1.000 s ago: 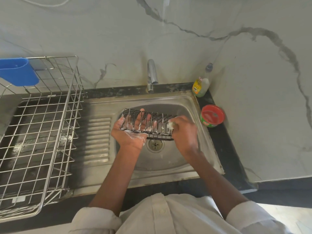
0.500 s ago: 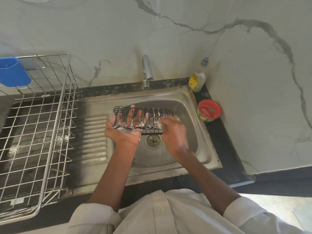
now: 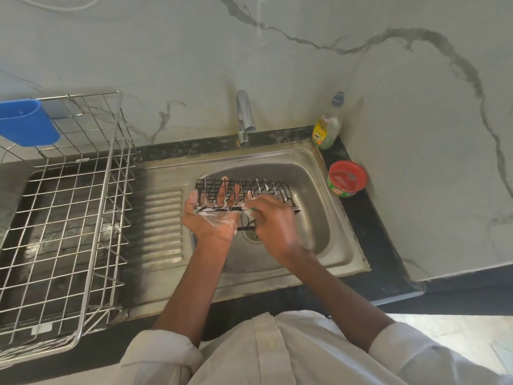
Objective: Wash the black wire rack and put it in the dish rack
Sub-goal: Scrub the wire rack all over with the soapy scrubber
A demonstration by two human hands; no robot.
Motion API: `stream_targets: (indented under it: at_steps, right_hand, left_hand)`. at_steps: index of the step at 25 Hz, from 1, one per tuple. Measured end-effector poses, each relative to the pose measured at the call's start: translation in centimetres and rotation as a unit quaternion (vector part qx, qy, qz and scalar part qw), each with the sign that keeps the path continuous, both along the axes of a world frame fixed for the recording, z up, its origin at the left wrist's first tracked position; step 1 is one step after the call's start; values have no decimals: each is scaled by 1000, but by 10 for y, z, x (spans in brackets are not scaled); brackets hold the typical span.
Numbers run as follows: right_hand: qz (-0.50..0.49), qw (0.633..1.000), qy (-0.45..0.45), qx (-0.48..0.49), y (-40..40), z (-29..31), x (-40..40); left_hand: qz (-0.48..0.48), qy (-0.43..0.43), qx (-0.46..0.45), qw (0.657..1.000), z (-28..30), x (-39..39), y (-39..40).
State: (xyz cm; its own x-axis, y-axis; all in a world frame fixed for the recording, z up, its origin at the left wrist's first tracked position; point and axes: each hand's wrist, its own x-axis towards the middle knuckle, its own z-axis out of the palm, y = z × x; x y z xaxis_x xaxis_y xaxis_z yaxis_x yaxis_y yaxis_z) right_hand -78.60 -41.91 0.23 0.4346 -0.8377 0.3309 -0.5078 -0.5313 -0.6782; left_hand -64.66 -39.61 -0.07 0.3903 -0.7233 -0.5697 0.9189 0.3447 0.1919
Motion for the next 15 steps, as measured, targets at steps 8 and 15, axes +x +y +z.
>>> stream_targets:
  at_steps: [8, 15]
  right_hand:
    - [59, 995, 49, 59, -19, 2, -6]
    - [-111, 977, 20, 181, -68, -13, -57]
  left_hand:
    - [-118, -88, -36, 988, -2, 6, 4]
    - [-158, -113, 29, 980, 16, 12, -3]
